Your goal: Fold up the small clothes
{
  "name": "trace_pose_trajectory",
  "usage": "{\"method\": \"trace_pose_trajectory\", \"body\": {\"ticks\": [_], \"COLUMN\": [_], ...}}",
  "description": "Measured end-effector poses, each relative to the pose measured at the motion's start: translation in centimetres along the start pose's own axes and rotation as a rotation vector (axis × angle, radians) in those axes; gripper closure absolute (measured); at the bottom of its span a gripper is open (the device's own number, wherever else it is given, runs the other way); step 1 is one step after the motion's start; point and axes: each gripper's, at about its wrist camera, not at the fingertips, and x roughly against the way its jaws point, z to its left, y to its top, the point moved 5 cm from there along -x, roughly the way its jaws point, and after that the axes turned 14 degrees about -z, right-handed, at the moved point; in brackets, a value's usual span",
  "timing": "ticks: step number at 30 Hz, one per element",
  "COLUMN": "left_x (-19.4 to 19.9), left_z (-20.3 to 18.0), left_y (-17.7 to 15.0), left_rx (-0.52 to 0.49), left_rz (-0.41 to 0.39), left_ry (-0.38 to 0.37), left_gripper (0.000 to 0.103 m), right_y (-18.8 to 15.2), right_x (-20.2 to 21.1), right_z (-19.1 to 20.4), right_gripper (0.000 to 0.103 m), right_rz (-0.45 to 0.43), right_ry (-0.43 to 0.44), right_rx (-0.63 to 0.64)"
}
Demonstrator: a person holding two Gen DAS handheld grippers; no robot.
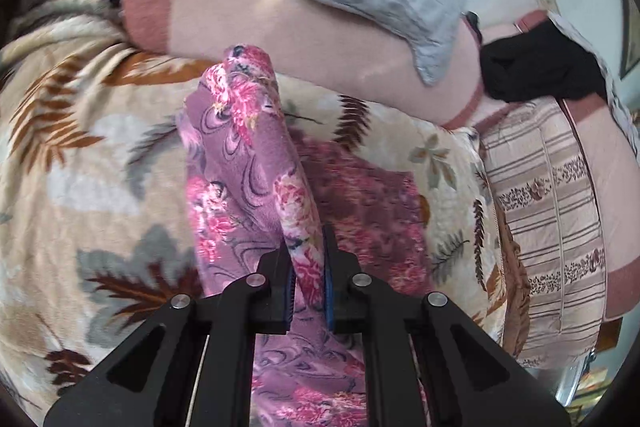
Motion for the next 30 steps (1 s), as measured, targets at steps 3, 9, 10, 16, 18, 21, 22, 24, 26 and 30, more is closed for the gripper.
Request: {"method": "trace_pose_trajectory", "body": {"ticks": [3,9,10,16,18,21,22,24,26,30], "left_x": [-1.2,-3.9,-4.3,-7.9,-8.8,-9.2,-9.3,-9.5,-9.3,-8.3], "left_z": [-2.3,-6.3,-6.9,-10.5,-11.2,-10.9,-10.5,-9.2,-7.5,-5.0], "left_y": [-0.3,-1.1,-1.2,-1.6,-1.7,-1.6,-1.5,-1.3,-1.2,-1.3], "left_rx": [-0.025,-0.082,-0.087,-0.135,-0.127,-0.109,-0.105,-0.085,-0.047,-0.007], "left_rz": [0.012,0.037,0.036,0.049,0.058,0.049,0.051,0.063,0.065,0.055], "left_ry": [-0.005,-0.020,-0.024,-0.019,-0.020,-0.013,-0.003,0.029,0.055,0.070], "left_gripper": [0.095,0.098,0.098,0.098,0.098,0.097,0.096,0.093,0.087,0.069], "right_y": [-0.3,-0.4,-0.4,-0.5,-1.1,-2.8,-3.9,-6.3,-7.5,-5.1], "right_x": [0.3,-0.4,-0.4,-0.7,-1.0,-1.3,-1.6,-2.3,-2.4,-0.2], "right_z": [-2.3,-6.5,-7.0,-11.7,-13.7,-16.9,-18.0,-19.3,-19.6,-19.5], "right_gripper": [0.098,0.098,0.098,0.098,0.098,0.098,0.098,0.098,0.093,0.085], "right_rz": [-0.012,0.002,0.001,0.019,0.038,0.087,0.119,0.207,0.256,0.139], "right_ry": [-0.024,-0.073,-0.080,-0.142,-0.172,-0.230,-0.239,-0.245,-0.269,-0.287], "right_rx": [-0.075,-0.201,-0.215,-0.373,-0.441,-0.567,-0.643,-0.764,-0.808,-0.784]}}
